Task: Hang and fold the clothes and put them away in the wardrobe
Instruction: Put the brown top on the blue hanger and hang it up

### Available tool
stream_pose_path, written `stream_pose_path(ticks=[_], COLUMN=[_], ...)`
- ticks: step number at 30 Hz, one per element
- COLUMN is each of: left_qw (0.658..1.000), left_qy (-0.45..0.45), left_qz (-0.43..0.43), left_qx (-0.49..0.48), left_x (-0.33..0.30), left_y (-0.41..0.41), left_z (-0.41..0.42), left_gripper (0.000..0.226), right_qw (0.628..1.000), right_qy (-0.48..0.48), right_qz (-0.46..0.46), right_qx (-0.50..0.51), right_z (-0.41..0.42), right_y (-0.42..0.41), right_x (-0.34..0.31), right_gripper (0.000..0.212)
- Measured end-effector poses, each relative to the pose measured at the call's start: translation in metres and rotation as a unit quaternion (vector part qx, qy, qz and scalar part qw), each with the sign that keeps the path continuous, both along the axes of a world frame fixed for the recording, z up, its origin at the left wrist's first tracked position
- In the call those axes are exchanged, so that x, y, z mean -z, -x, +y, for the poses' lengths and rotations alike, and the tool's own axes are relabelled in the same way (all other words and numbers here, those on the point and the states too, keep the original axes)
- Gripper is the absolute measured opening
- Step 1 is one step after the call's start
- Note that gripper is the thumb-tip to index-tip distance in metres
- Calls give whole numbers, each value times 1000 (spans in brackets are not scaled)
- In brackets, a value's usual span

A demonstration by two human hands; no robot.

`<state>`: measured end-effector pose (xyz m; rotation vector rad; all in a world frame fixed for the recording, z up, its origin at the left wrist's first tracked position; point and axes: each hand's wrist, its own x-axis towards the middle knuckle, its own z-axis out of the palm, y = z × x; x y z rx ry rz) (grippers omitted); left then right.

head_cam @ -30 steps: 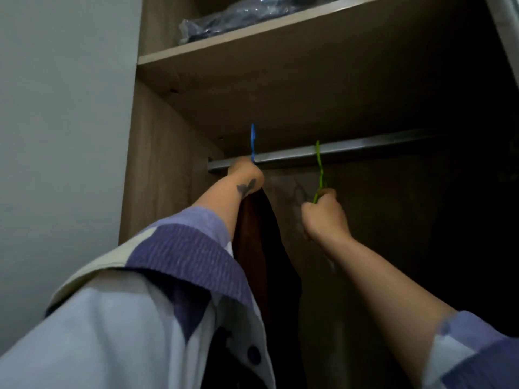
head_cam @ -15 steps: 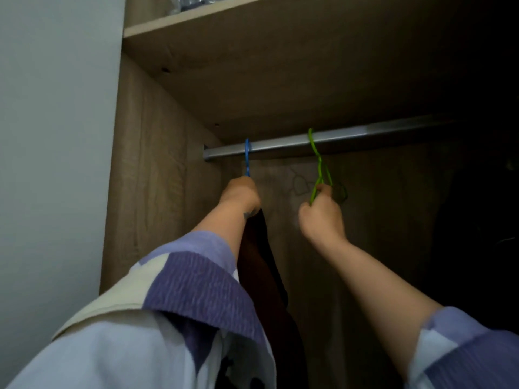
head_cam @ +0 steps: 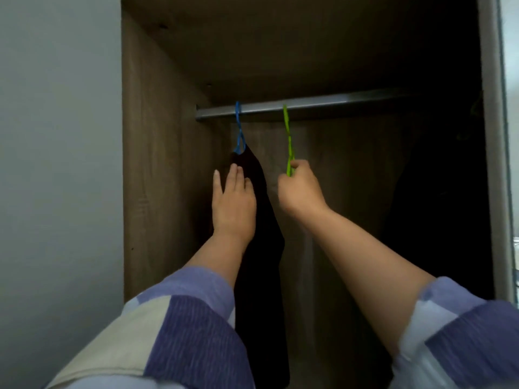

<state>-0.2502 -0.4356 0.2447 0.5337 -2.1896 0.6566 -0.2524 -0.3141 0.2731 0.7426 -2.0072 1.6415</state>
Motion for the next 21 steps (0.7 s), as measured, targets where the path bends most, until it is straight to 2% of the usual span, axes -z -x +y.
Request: stream_pose_path(ticks=[2,3,5,8,10,15,19,21], left_qw=[999,999,989,931,900,851,855,849], left_qy=[2,-24,-135,-335,-404,-502,-505,-513], left_qz=[-30,-41,-53,-47,-27,-18,53,89], left_qx=[-12,-5,41,136,159,150,107,90], left_x=[25,40,73,113,133,174,203,215], left_y=[-1,-1,2,4,-2,-33,-77,-100], left_z=[14,21,35,49,58,80,104,120], left_gripper=[64,63,64,62,56,45,33,32], right_qw=[999,998,991,965,935,889,823,797], right_qy=[-4,-9,-37,-58,-51,-111,-179,-202], right_qz=[-26,-46,-91,-195,-261,-287,-325,-322], right_qx=[-24,-46,-88,-168,-236,-340,-430,-470], right_z=[6,11,25,57,79,132,181,202], right_y=[-5,-9,-16,-30,-44,-57,-63,-65], right_x=[29,44,71,98,108,128,133,140], right_gripper=[40,42,42,26,24,30,13,17])
